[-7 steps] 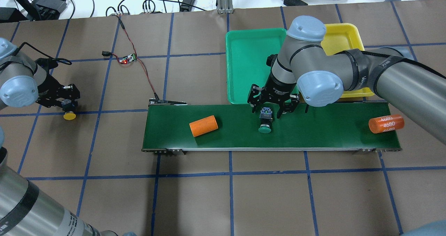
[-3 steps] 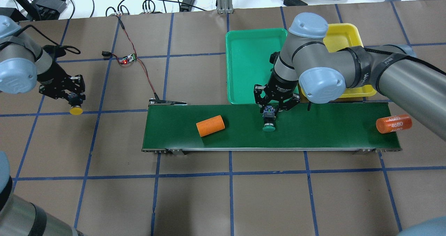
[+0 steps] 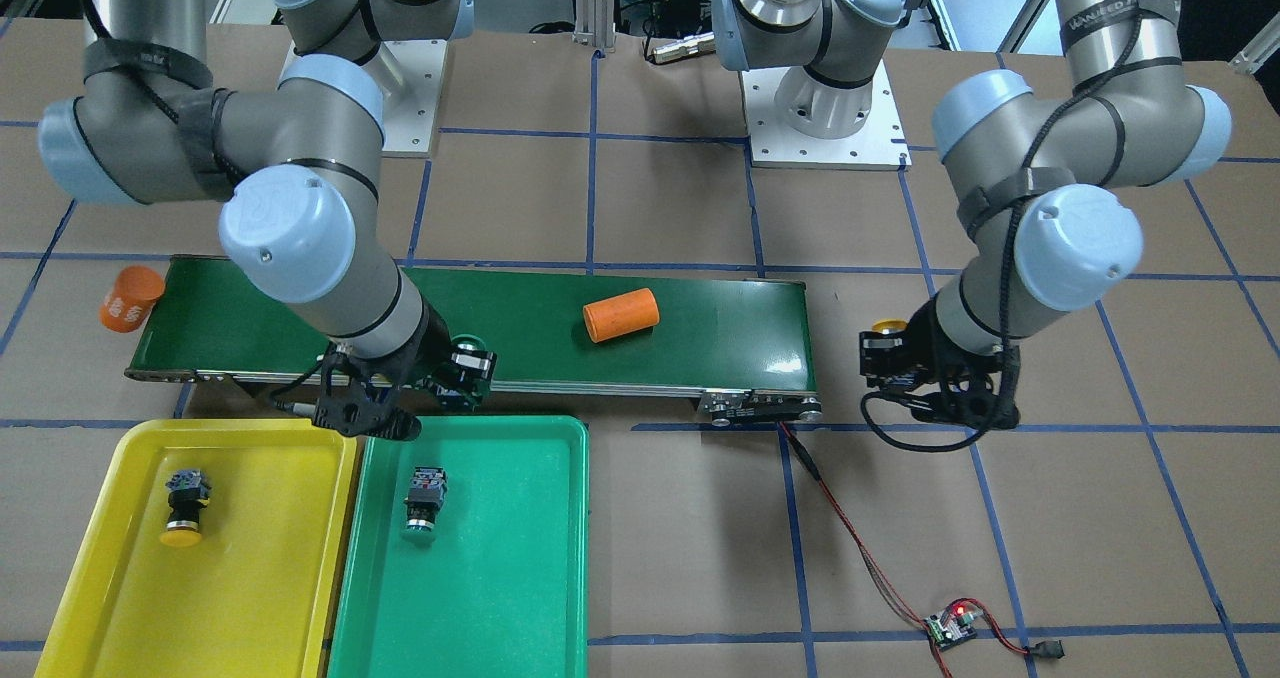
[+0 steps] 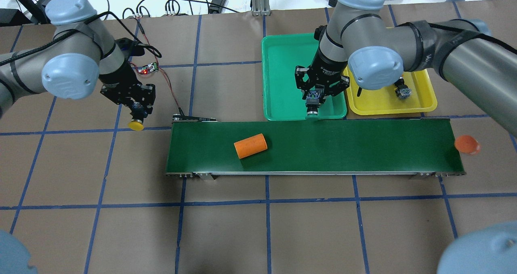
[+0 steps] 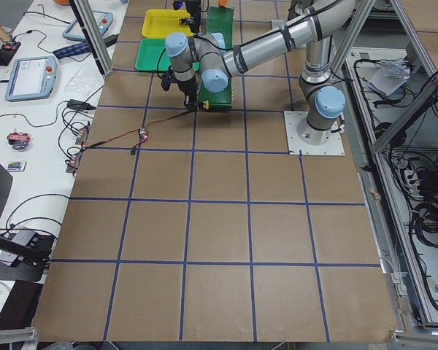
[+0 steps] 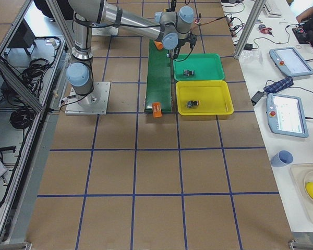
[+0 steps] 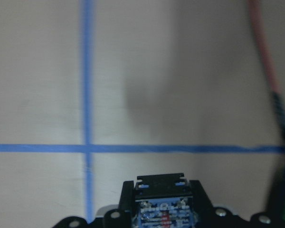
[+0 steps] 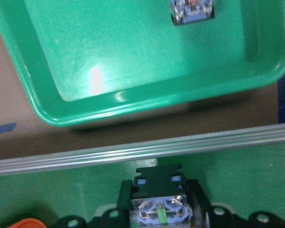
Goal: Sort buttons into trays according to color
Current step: 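Place green button in green tray while left sets yellow button on belt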
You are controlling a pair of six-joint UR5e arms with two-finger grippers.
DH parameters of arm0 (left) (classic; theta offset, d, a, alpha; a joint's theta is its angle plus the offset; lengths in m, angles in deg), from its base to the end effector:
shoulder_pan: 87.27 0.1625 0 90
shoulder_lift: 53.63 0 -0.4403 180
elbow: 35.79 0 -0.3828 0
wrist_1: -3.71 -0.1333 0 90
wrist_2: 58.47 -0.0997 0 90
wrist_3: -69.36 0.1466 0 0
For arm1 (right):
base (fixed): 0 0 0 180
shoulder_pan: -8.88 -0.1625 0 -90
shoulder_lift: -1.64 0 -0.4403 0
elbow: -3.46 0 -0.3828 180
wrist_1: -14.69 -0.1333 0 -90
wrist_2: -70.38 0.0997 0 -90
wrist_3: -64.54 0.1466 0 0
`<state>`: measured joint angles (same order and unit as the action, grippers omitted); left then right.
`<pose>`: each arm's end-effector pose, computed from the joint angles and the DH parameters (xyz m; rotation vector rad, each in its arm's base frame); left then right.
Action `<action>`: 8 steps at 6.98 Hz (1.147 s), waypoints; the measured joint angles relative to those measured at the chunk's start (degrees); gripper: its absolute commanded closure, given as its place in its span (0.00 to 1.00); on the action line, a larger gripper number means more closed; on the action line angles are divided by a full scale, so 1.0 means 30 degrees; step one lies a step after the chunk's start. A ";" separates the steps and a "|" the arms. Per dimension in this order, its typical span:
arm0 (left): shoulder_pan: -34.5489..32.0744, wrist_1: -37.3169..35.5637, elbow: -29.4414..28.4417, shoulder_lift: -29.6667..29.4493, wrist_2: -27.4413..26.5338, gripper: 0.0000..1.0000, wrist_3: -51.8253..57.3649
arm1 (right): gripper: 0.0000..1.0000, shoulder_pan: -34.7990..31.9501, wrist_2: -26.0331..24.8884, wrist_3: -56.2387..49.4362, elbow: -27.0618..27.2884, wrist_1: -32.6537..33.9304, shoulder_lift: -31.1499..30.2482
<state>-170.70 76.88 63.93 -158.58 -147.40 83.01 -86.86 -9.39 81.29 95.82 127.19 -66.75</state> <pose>-0.0733 -0.5522 0.2693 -0.1890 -3.0868 -0.2036 0.2193 -0.5889 0.2696 0.2883 2.9561 0.0892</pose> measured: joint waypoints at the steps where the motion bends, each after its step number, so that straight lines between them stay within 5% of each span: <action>1: -0.1317 0.0241 0.0166 0.0133 0.0770 1.00 -0.1397 | 1.00 -0.0009 -0.0228 -0.0003 -0.1314 0.0203 0.1065; 2: -0.2349 -0.0068 0.0399 -0.0163 0.1176 1.00 -0.3435 | 0.98 -0.0030 -0.0350 0.0028 -0.2350 0.0634 0.2119; 3: -0.3009 -0.0579 0.0618 -0.0487 0.1375 0.27 -0.4754 | 0.86 -0.0041 -0.0412 0.0005 -0.2842 0.1414 0.2979; 4: -0.3469 -0.0853 0.0883 -0.0666 0.1453 0.00 -0.5491 | 0.67 -0.0046 -0.0438 0.0005 -0.3023 0.2206 0.3522; 5: -0.3745 -0.0981 0.1101 -0.0690 0.1460 0.00 -0.5880 | 0.02 -0.0047 -0.0446 -0.0004 -0.3060 0.2563 0.3758; 8: -0.4053 -0.0309 0.0102 0.0474 0.1472 0.00 -0.6226 | 0.00 -0.0050 -0.0470 -0.0027 -0.3019 0.2823 0.4300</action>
<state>-182.86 75.95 64.23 -157.16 -142.98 64.33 -87.01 -10.80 81.21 86.76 135.66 -53.85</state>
